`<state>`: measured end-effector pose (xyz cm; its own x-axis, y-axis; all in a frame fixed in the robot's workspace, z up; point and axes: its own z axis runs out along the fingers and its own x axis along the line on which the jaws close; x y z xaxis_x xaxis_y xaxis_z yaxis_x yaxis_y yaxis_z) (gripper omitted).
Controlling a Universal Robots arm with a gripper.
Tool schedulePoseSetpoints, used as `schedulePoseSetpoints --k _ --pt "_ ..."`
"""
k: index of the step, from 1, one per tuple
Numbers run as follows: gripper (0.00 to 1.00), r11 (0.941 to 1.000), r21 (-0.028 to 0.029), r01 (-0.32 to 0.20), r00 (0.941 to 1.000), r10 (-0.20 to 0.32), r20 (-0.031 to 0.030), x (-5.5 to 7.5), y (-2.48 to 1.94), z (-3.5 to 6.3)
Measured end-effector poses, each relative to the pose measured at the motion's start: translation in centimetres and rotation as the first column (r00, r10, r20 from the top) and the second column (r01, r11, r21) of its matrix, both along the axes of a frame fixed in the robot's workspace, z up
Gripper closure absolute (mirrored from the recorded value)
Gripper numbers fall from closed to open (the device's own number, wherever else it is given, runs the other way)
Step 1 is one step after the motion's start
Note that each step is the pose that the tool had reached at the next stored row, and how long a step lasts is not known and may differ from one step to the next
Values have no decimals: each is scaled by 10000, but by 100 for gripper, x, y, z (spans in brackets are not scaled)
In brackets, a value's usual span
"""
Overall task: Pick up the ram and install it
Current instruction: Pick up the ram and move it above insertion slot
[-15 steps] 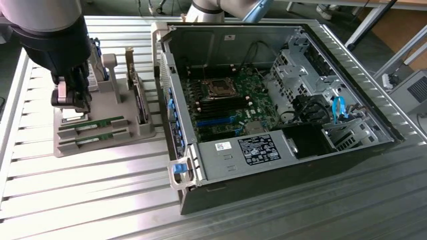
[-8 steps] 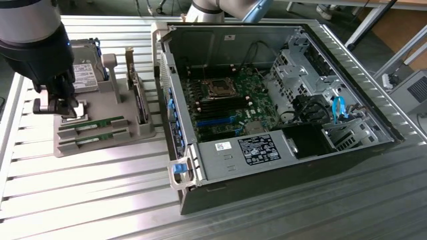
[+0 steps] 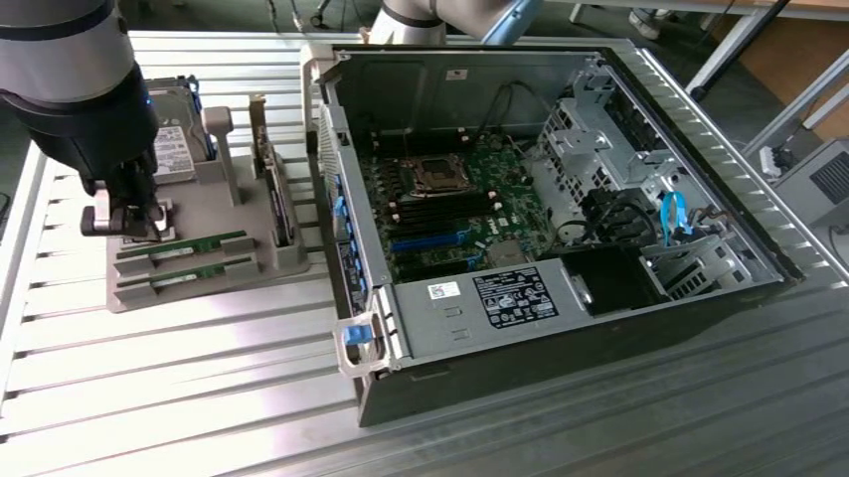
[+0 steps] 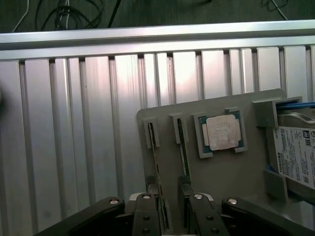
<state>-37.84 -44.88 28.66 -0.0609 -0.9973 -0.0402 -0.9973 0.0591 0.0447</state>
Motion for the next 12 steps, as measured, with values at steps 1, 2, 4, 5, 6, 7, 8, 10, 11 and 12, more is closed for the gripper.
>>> schedulePoseSetpoints --k 1,2,4,5,6,7,8,10,11,12 --pt "71 10000 -1 -11 10000 11 -1 6 0 -6" --pt "71 10000 -2 -29 10000 29 -2 18 0 -16" --pt "71 10000 -2 -70 10000 70 -3 35 0 -45" --pt "71 10000 -2 -76 10000 76 -2 36 -6 -67" --pt "71 10000 -1 -78 10000 78 -3 36 -11 -87" --pt "71 10000 -1 -81 10000 81 -2 35 -18 -114" --pt "71 10000 -1 -89 10000 89 -2 35 -22 -143" --pt "71 9998 -1 -198 9998 198 -2 36 -24 -169" --pt "71 9994 -1 -346 9994 346 -3 36 -24 -177" --pt "71 9982 -1 -594 9982 594 -3 36 -24 -187"
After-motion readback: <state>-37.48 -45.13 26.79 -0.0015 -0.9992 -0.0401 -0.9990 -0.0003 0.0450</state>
